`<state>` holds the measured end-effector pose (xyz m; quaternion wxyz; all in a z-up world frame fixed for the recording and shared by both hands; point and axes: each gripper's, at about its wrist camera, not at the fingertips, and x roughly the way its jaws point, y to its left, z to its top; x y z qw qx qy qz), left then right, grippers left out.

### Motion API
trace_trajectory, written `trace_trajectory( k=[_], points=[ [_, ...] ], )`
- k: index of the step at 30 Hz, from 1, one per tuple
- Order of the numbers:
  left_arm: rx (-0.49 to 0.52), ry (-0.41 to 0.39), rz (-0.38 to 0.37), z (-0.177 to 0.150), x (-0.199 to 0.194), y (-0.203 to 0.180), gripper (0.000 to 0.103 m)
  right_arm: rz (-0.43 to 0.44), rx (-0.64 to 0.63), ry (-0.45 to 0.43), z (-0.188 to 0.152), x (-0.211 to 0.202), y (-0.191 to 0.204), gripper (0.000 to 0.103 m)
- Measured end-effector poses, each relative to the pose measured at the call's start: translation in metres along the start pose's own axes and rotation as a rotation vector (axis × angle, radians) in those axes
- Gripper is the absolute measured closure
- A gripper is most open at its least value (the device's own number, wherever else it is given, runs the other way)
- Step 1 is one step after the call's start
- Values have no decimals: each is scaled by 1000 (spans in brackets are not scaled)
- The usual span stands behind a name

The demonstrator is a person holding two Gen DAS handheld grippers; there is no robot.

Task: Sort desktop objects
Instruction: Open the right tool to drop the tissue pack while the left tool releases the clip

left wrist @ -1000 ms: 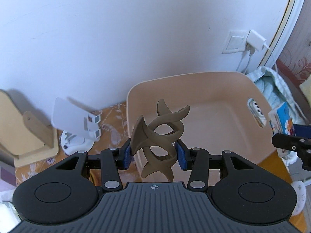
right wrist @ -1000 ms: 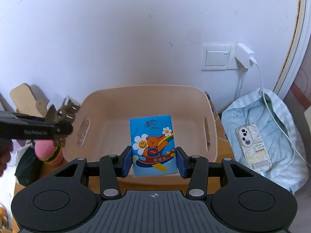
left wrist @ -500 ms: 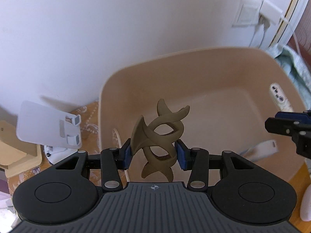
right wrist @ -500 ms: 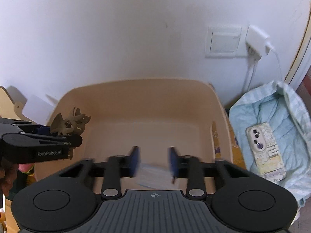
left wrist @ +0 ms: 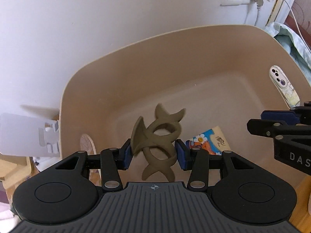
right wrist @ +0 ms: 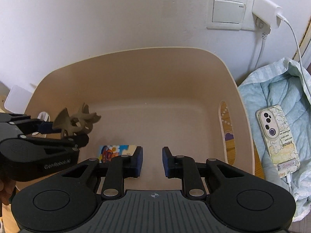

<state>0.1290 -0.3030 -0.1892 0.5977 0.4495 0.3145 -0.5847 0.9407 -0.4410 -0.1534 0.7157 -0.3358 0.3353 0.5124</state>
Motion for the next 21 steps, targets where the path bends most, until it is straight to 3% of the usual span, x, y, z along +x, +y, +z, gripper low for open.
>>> trace_trajectory(
  k=[4, 6, 10, 14, 21],
  points=[
    [-7, -9, 0, 0, -2, 4, 50, -7, 3, -2, -1, -3, -2, 67],
    [-14, -10, -12, 0, -4, 6, 50, -14, 7, -4, -3, -6, -2, 58],
    [-11, -31, -14, -1, -13, 4, 47, -20, 16, -7, -5, -14, -3, 52],
    [-10, -51, -10, 5, -23, 3, 41, -36, 30, -20, -6, -24, -4, 33],
    [-25, -82, -14, -8, -51, 16, 40, -46, 39, -44, -13, -50, -1, 26]
  ],
)
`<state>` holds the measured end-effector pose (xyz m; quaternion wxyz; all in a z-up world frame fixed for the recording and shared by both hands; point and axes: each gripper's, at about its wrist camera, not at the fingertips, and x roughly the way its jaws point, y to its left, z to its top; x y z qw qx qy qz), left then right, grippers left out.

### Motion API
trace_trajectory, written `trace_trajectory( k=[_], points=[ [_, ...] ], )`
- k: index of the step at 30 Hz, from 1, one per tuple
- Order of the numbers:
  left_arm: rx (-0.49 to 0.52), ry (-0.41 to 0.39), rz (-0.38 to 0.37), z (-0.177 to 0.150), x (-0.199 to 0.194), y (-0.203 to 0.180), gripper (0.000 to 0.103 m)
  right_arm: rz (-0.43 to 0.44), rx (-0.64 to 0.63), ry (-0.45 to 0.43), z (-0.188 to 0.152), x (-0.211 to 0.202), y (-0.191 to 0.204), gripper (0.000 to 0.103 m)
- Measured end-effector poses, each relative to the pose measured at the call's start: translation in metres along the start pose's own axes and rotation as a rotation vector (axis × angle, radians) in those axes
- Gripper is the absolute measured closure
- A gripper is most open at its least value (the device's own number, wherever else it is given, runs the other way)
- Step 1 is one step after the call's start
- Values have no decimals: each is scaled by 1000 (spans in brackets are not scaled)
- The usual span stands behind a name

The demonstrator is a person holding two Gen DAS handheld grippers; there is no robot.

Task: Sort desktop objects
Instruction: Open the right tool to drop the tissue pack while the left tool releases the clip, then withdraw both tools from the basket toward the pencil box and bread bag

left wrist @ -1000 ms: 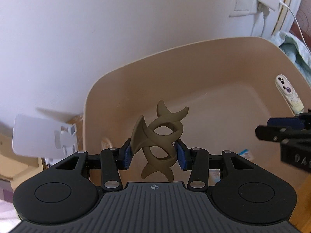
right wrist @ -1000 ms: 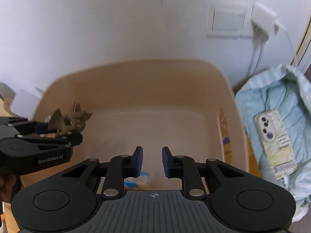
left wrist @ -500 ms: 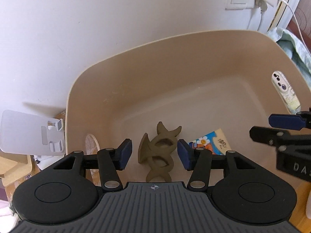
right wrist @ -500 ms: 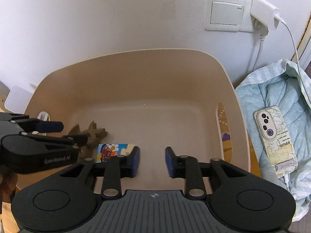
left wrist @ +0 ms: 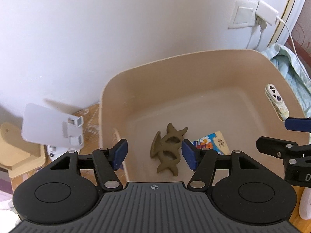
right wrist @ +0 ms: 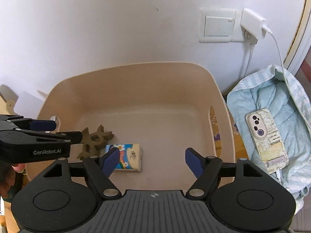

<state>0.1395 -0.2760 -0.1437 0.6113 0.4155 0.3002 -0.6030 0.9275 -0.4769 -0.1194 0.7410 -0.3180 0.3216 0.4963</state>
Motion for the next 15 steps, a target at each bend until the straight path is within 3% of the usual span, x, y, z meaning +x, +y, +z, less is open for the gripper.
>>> trace_trajectory(
  k=[15],
  points=[
    [16, -79, -76, -39, -85, 23, 35, -19, 6, -54, -36, -72, 30, 14]
  ],
)
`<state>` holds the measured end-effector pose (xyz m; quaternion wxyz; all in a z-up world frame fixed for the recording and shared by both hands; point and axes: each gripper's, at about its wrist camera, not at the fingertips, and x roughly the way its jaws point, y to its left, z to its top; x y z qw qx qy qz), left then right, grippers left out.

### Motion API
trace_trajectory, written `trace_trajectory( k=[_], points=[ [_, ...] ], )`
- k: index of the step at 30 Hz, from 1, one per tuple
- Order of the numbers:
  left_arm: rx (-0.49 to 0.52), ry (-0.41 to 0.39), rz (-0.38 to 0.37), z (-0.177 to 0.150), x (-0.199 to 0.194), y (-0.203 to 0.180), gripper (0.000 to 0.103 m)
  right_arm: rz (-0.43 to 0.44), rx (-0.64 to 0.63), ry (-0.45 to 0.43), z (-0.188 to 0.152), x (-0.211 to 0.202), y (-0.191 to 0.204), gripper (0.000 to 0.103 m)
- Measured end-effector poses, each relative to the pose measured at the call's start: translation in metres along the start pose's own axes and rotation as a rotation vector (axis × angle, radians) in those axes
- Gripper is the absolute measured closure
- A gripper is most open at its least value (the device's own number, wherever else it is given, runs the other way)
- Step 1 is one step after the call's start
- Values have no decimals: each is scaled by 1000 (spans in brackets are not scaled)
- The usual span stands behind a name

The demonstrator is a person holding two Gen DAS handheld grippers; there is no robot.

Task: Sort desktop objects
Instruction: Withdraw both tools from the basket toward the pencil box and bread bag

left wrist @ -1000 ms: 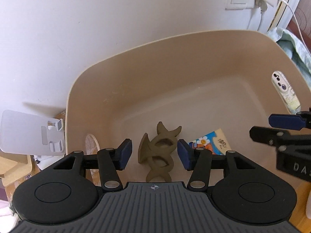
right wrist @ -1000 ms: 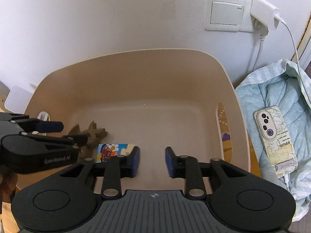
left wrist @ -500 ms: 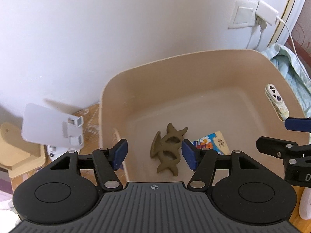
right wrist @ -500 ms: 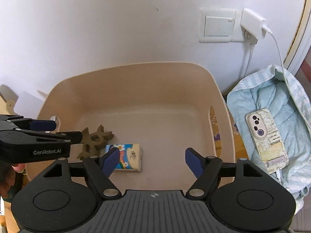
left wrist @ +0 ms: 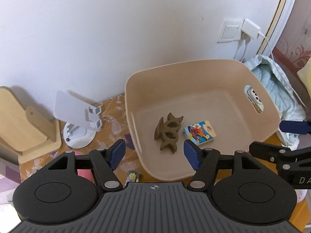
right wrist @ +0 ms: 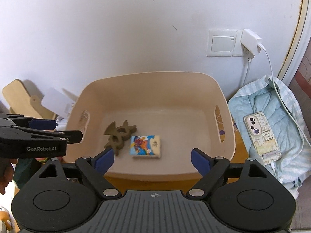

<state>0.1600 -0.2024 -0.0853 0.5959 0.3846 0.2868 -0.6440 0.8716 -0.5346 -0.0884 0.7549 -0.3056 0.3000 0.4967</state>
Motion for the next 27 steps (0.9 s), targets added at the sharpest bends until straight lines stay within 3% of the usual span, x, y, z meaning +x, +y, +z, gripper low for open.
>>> trace_trajectory(
  k=[15, 27],
  points=[
    [76, -8, -5, -60, -56, 23, 33, -10, 40, -7, -49, -55, 28, 10],
    [137, 65, -14, -123, -56, 53, 33, -16, 110, 102, -115, -55, 44, 9]
  ],
)
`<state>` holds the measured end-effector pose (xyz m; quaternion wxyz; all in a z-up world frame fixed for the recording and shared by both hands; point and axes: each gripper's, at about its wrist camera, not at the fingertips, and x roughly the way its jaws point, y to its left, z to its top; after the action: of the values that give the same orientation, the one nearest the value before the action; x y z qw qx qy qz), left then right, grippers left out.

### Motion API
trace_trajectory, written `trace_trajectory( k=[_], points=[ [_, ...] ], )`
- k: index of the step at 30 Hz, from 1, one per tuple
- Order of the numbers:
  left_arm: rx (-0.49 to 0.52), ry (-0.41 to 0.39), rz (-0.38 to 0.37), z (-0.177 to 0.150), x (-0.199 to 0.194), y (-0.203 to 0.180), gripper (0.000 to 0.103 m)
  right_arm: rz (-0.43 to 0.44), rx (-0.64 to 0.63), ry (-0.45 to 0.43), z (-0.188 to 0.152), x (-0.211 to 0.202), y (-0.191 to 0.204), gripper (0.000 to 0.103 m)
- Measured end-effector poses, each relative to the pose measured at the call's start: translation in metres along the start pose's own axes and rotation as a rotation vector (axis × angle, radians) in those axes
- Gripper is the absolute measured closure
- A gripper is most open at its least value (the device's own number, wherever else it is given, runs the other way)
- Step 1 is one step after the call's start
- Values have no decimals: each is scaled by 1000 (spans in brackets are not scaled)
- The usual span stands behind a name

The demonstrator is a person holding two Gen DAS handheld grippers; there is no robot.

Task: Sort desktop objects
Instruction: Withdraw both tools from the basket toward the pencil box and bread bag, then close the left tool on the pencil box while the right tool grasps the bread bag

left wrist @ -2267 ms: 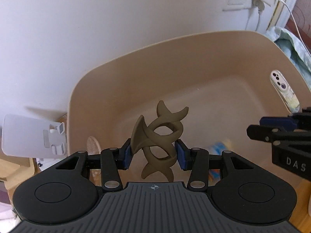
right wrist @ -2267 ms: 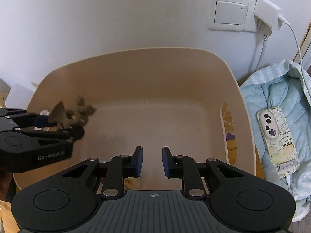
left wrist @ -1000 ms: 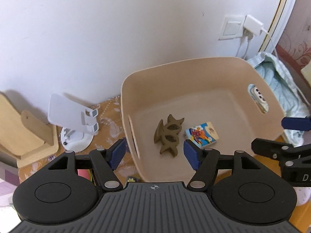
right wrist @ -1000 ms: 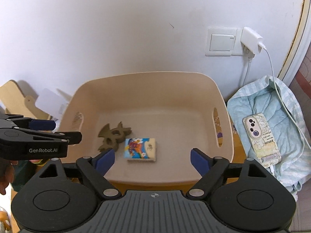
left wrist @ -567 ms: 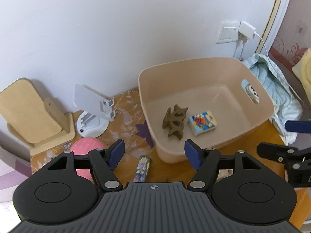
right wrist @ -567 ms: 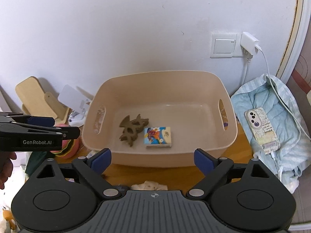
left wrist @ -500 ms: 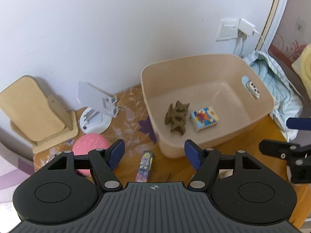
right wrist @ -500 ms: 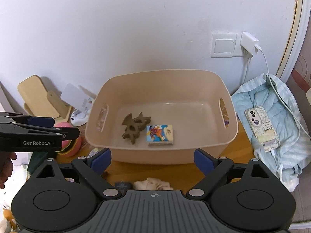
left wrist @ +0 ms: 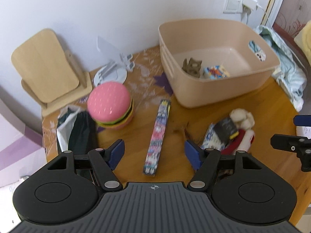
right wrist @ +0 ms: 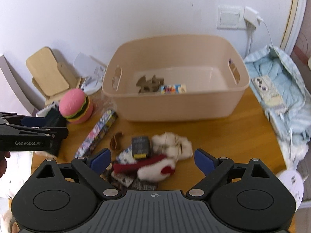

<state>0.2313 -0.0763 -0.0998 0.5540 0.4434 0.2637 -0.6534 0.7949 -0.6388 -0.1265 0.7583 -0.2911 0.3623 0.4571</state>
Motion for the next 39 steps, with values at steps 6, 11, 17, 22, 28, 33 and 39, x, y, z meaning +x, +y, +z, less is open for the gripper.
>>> trace_trajectory(
  k=[6, 11, 17, 22, 28, 33, 39],
  points=[
    [87, 15, 17, -21, 13, -1, 33, -6, 88, 54, -27, 7, -4, 9],
    [129, 25, -4, -32, 23, 0, 33, -27, 130, 81, -49, 12, -4, 9],
    [192, 48, -27, -44, 38, 4, 33, -48, 160, 121, -75, 24, 5, 9],
    [226, 64, -41, -50, 54, 11, 33, -64, 204, 151, -90, 35, 13, 9],
    [246, 53, -65, -49, 69, 18, 33, -98, 259, 163, -103, 45, 22, 9],
    [286, 52, -88, -43, 81, 19, 33, -135, 276, 196, -110, 59, 29, 9],
    [328, 56, -119, -40, 98, 15, 33, -172, 290, 220, -114, 73, 31, 9]
  ],
)
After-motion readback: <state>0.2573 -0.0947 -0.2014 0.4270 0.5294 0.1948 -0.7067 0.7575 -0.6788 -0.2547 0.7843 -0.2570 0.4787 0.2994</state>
